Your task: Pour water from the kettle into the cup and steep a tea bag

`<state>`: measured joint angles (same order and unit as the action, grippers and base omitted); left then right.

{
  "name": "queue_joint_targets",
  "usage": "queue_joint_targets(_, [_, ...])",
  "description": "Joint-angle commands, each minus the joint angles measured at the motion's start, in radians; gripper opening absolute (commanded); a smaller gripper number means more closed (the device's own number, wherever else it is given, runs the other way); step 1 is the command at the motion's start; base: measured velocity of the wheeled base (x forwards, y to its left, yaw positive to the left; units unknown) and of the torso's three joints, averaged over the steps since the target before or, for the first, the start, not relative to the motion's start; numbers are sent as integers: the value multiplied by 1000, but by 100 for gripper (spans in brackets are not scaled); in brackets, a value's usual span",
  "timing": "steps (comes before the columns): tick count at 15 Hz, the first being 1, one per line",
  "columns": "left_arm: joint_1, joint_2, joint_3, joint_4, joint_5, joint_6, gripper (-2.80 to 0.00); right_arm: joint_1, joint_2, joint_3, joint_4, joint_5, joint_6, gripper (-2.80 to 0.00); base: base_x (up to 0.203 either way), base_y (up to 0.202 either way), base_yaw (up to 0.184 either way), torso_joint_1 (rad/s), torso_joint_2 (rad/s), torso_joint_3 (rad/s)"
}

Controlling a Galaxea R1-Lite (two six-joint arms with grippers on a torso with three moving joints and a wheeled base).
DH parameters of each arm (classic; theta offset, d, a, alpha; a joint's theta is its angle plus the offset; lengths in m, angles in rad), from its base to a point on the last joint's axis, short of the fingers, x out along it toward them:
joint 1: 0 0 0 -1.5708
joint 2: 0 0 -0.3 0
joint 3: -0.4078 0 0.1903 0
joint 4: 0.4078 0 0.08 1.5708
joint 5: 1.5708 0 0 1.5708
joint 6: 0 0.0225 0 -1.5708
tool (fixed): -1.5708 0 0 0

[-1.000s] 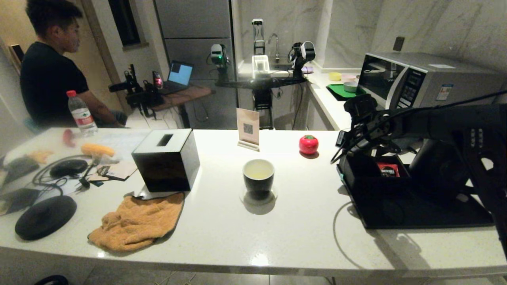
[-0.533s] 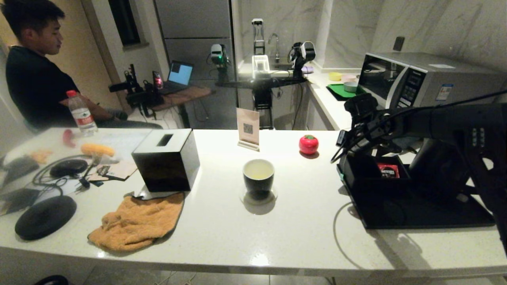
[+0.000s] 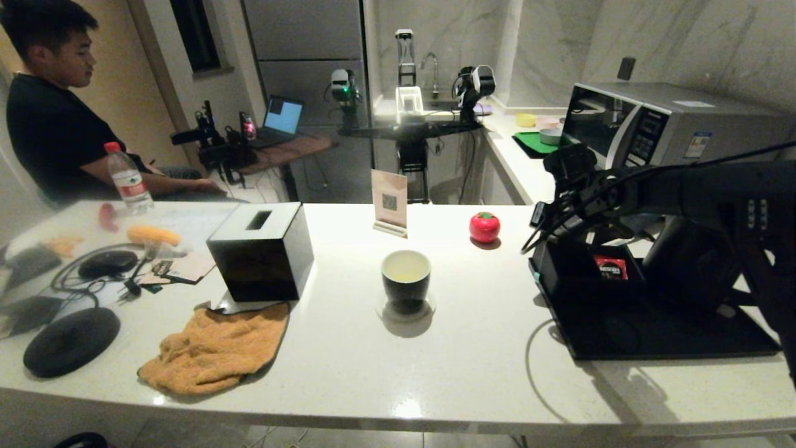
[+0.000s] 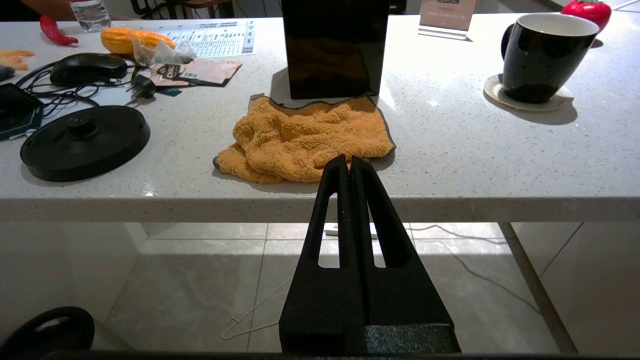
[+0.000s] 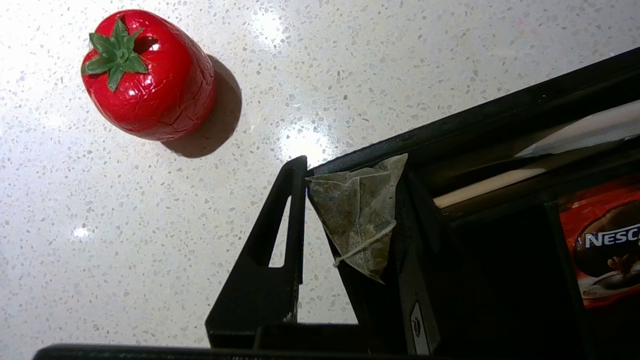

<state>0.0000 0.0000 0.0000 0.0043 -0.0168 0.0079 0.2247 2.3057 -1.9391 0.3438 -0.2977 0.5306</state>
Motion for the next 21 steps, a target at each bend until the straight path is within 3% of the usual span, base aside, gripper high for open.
queue_joint_targets(1, [0, 0, 0, 0, 0, 0, -280, 1, -3, 2, 2, -1, 3, -280, 0, 0, 0, 0, 0, 0])
queue_joint_targets(5, [0, 0, 0, 0, 0, 0, -280, 1, -5, 5, 4, -1, 3, -280, 0, 0, 0, 0, 0, 0])
queue_joint_targets(6, [0, 0, 0, 0, 0, 0, -280, 1, -5, 5, 7, -1, 3, 0, 0, 0, 0, 0, 0, 0])
queue_joint_targets(21, [0, 0, 0, 0, 0, 0, -280, 1, -14, 6, 11, -3, 29, 0, 0, 0, 0, 0, 0, 0])
